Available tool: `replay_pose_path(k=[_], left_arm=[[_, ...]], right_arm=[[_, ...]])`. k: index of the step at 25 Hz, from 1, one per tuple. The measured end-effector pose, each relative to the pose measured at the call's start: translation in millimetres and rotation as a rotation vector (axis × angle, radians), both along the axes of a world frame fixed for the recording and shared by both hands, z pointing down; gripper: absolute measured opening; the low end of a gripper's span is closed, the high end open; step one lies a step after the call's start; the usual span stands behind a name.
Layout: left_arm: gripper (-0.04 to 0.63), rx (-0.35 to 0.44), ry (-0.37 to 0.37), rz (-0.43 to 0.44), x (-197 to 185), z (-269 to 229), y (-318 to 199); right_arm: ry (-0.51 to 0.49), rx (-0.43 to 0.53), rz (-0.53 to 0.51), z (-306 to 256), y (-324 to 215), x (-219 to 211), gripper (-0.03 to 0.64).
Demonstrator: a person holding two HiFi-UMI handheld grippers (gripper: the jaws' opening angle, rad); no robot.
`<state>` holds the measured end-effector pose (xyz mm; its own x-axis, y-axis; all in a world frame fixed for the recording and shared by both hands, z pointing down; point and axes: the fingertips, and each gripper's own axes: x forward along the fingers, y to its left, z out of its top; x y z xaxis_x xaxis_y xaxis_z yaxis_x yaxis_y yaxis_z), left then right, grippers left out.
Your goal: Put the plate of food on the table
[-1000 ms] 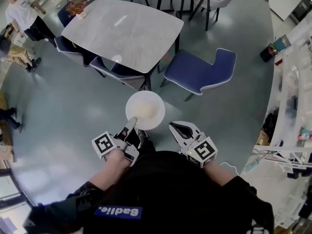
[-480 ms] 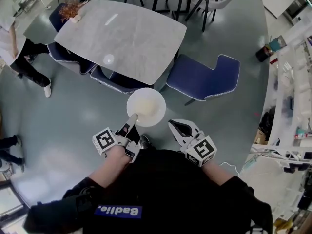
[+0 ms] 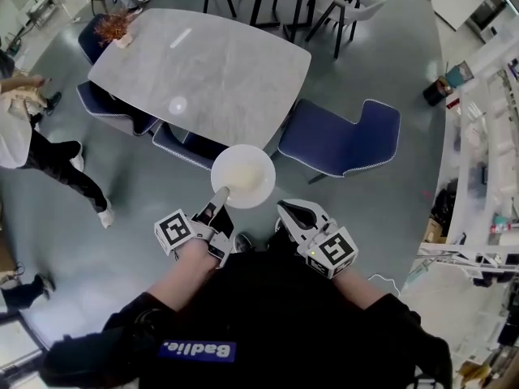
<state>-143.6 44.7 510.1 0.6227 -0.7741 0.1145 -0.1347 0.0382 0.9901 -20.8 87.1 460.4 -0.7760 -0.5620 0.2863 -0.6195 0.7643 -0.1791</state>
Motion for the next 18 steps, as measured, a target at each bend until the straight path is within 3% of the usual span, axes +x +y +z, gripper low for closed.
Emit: replay_pose_path(k=[10,18], left_arm=[[0.014,-0.015,-0.033,-0.048,13,4,-38],[0.014,-0.049,-0.047,-0.158,20,10,-95]], right_arm=[[-0.017,0.01,-0.09,5,-51,11,0.011],[-0.038,0.019,-0.163,0,-124,35,0.011]])
